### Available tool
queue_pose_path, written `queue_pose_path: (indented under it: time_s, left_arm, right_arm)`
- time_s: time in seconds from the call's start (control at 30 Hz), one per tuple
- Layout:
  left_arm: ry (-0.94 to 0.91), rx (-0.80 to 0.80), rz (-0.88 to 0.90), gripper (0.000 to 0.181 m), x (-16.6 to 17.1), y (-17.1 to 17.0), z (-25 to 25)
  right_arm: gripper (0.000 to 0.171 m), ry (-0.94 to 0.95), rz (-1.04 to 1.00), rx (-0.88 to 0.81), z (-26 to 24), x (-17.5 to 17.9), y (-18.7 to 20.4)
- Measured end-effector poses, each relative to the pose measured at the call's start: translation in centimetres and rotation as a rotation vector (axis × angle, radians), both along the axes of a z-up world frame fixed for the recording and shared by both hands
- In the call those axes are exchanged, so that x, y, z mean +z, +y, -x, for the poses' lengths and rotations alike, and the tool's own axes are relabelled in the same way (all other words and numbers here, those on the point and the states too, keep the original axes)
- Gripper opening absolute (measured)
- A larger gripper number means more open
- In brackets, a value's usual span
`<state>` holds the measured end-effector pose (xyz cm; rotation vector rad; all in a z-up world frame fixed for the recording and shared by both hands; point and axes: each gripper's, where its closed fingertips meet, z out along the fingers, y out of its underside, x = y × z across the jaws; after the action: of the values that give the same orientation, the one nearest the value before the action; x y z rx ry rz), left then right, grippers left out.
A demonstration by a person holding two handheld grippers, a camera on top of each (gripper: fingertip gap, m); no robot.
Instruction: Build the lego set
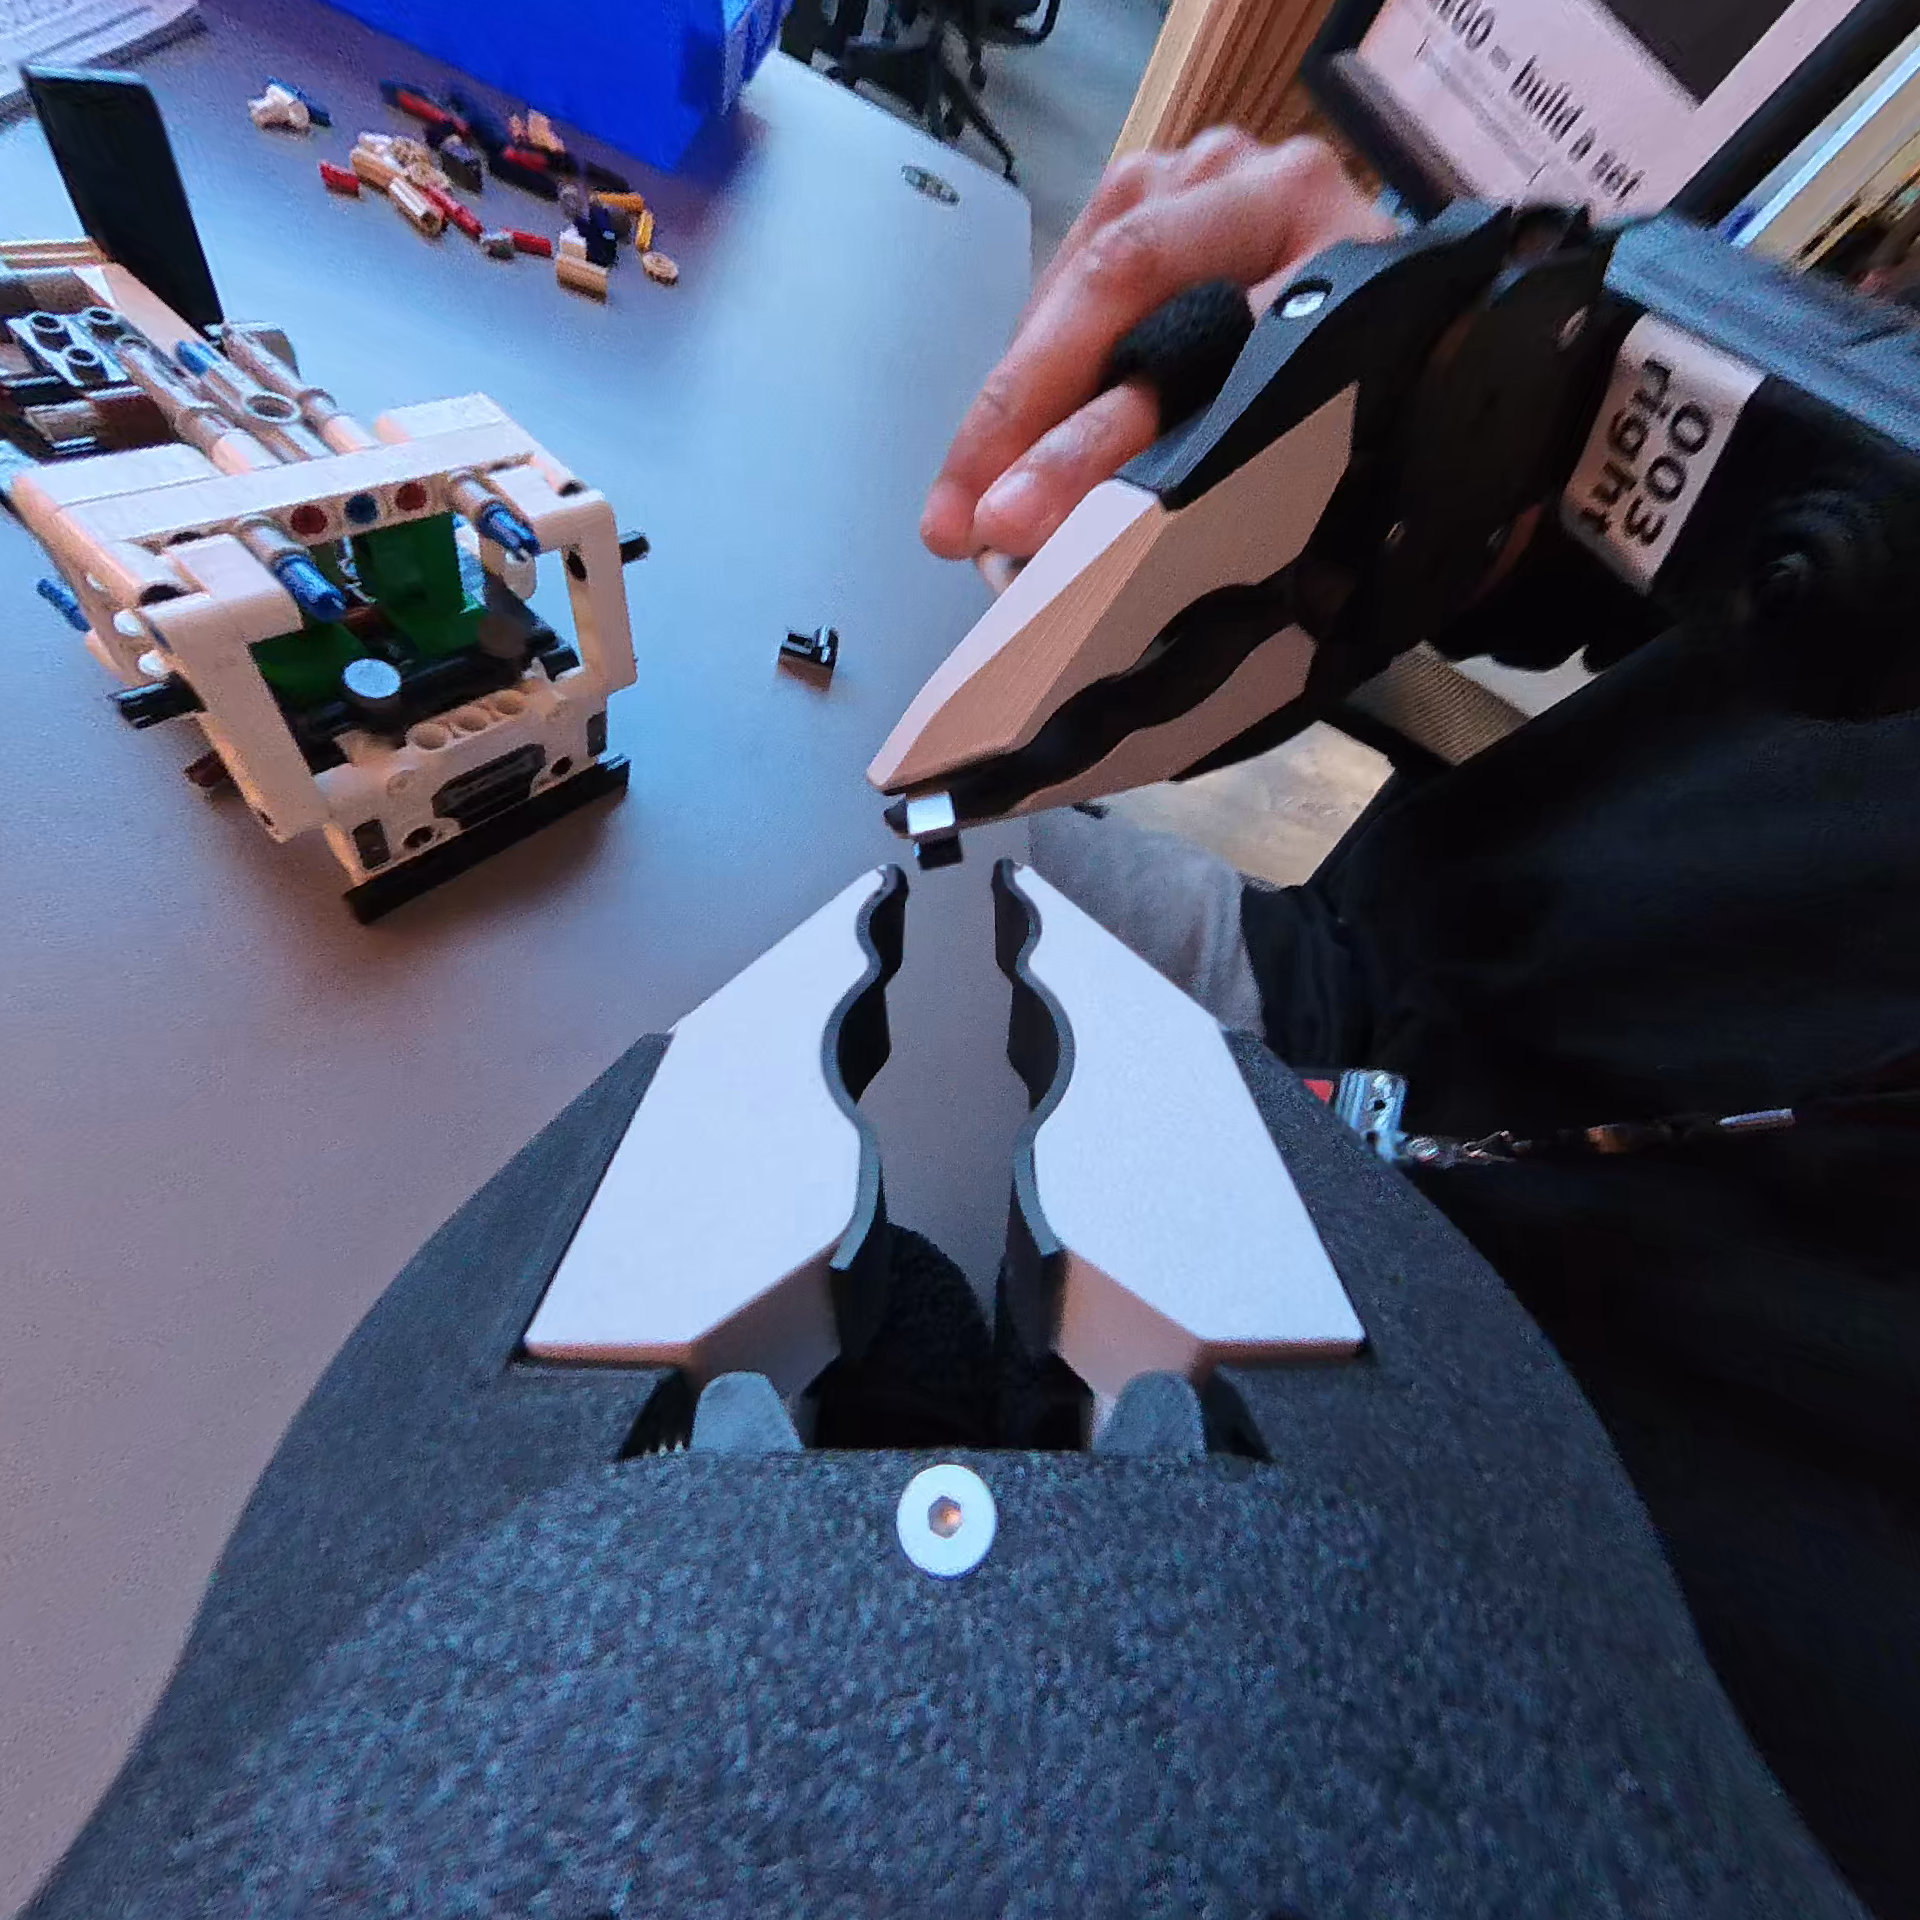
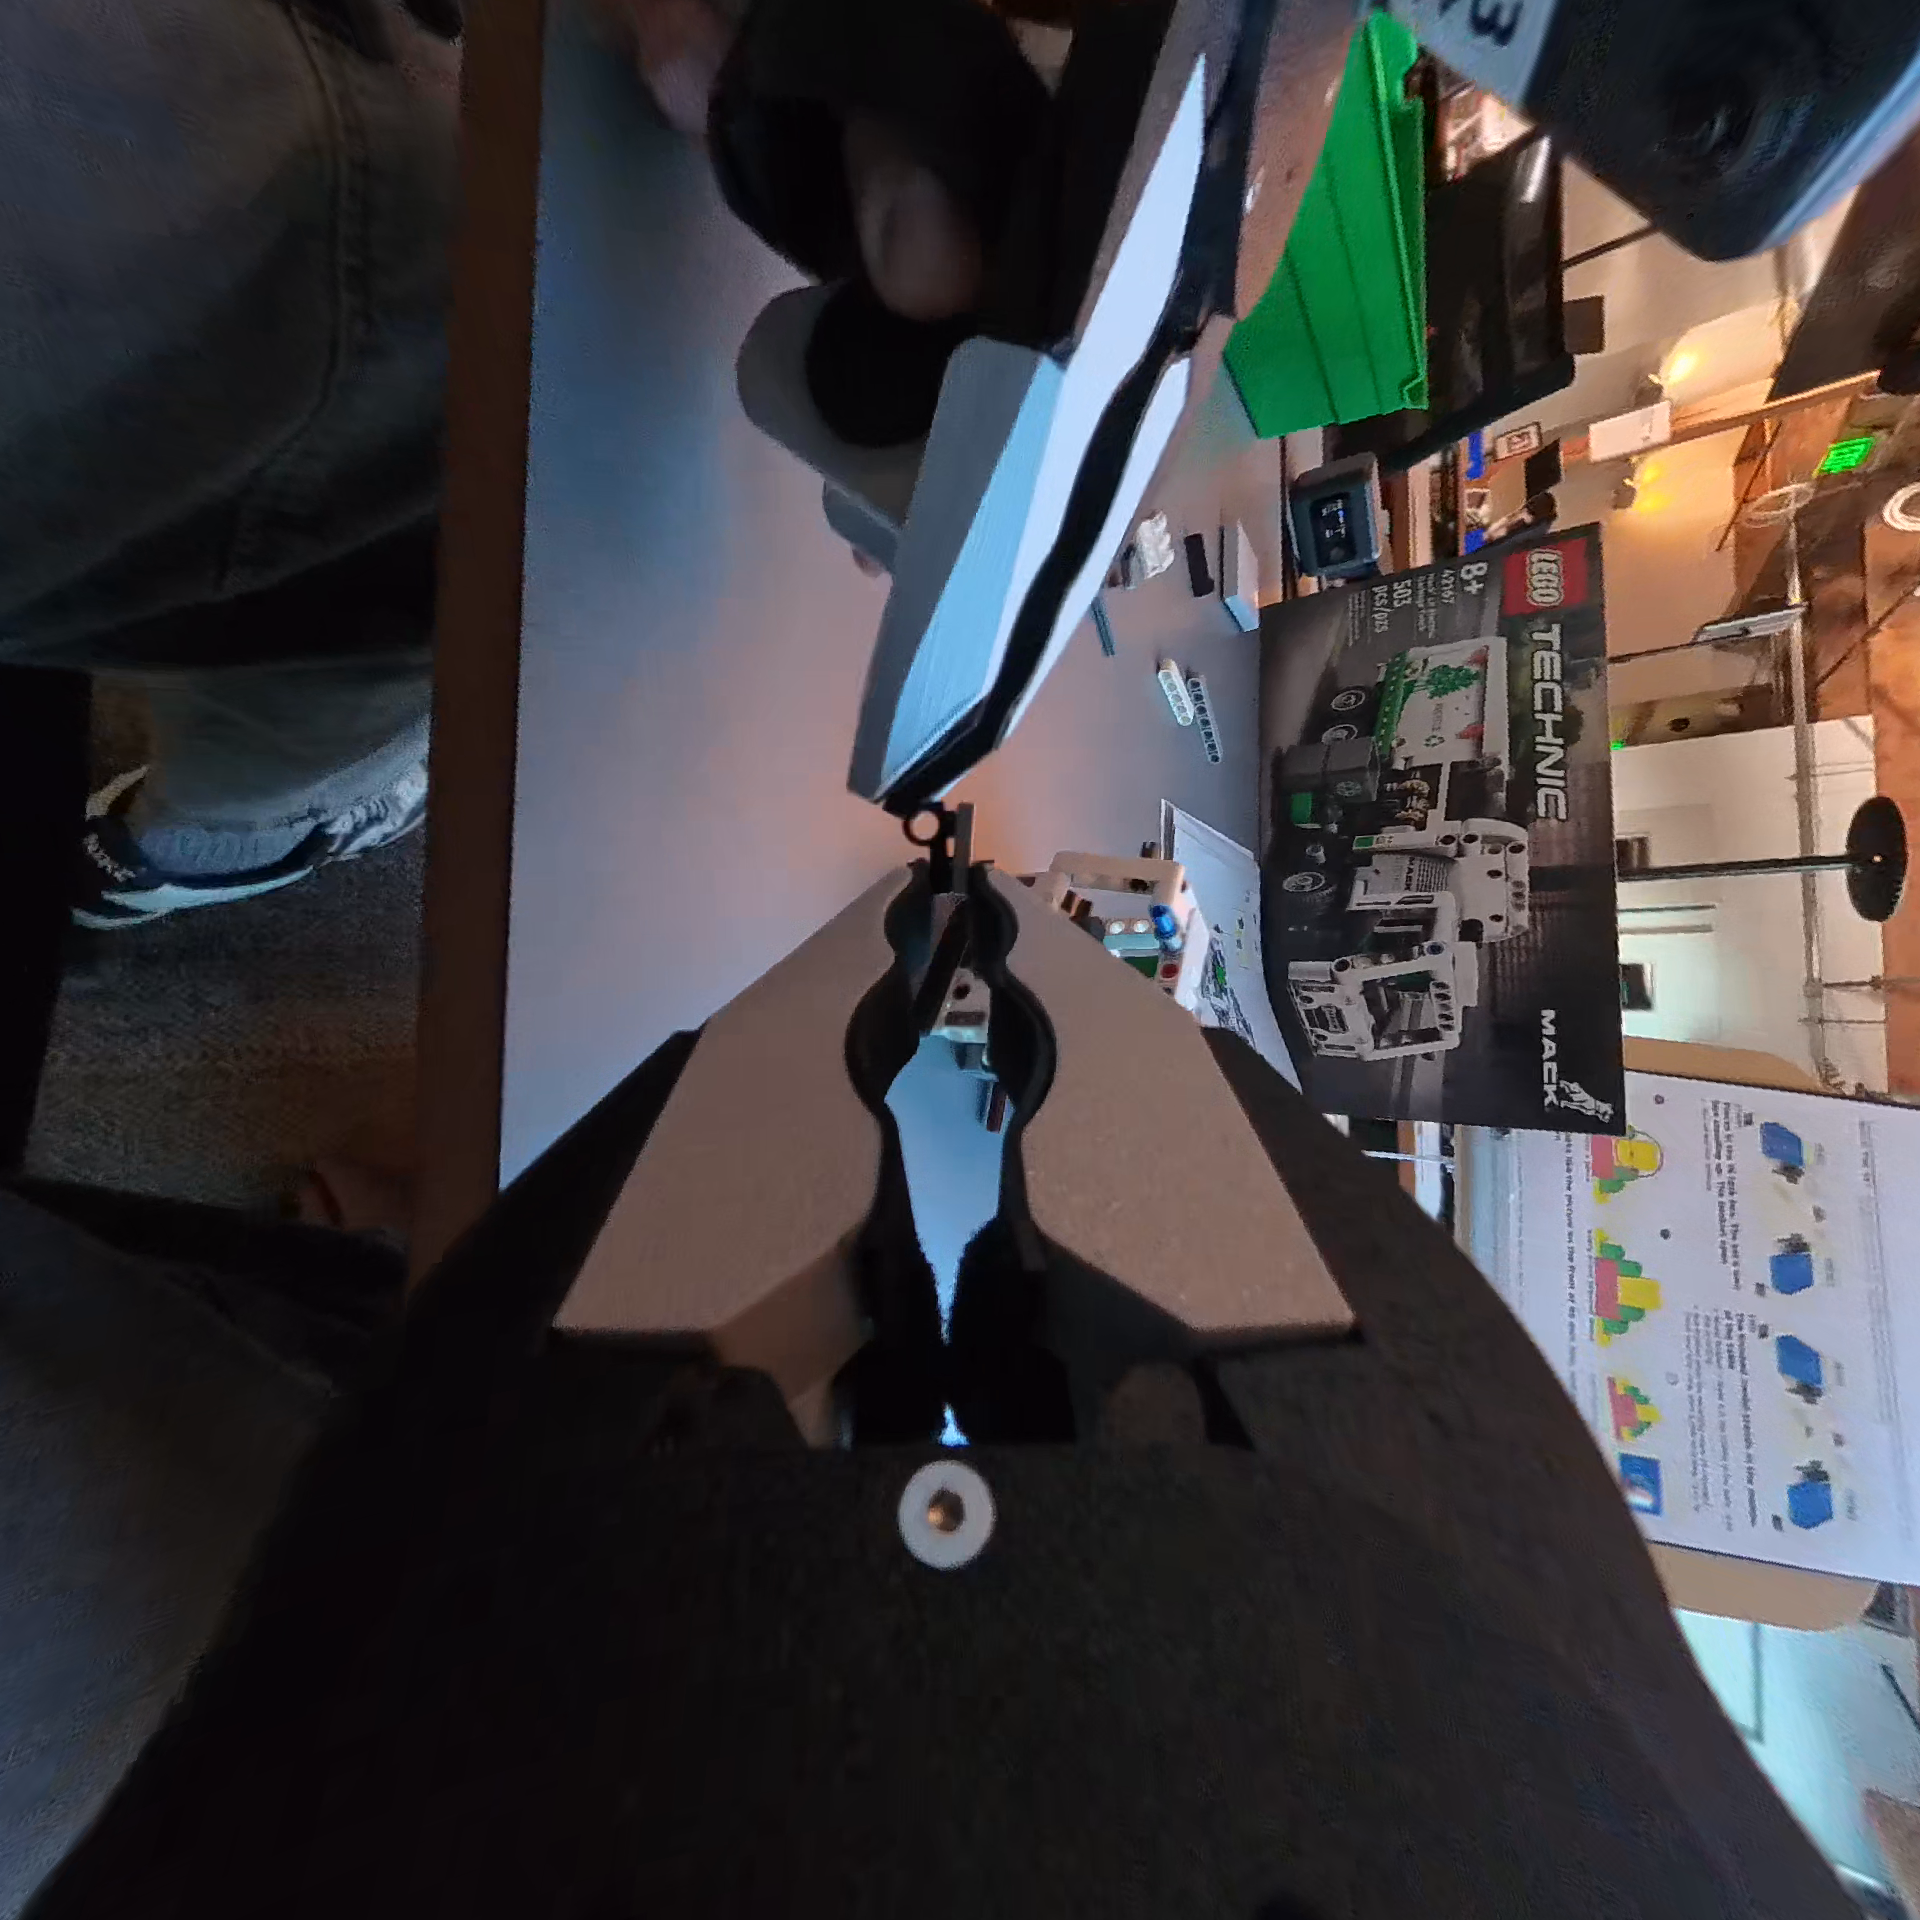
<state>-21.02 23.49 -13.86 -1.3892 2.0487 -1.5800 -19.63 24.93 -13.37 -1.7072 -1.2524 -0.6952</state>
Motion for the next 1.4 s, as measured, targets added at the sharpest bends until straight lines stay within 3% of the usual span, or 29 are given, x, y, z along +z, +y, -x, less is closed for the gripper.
queue_pose_path:
  time_s: [0.03, 0.13, 0.63, 0.93, 1.2, 1.4]
  left_arm:
    - [-0.003, -0.003, 0.025, 0.016, 0.3, -0.1, -0.1]
    - [-0.012, 0.023, 0.065, 0.008, 0.6, 0.1, -0.6]
    - [0.052, 0.023, 0.073, 0.007, 0.0, 0.1, -0.6]
    - [-0.055, 0.082, 0.091, 0.01, 1.6, 0.7, -1.0]
    - [-0.054, 0.104, 0.118, 0.006, 1.6, 1.0, -1.1]
    - [-0.028, 0.099, 0.043, 0.006, 0.8, 0.8, -1.2]
  right_arm:
    - [0.005, 0.008, -0.005, -0.006, 0.0, 0.0, 0.1]
    - [0.005, -0.005, -0.048, -0.016, 0.1, 0.2, 0.3]
    - [0.005, -0.075, -0.094, -0.029, 0.3, -0.4, 0.5]
    - [0.005, 0.047, -0.151, -0.119, -0.6, 1.5, 1.1]
    - [0.006, 0.037, -0.17, -0.126, -0.5, 1.5, 1.2]
    - [0.006, 0.024, -0.124, -0.12, -0.7, 0.8, 1.1]
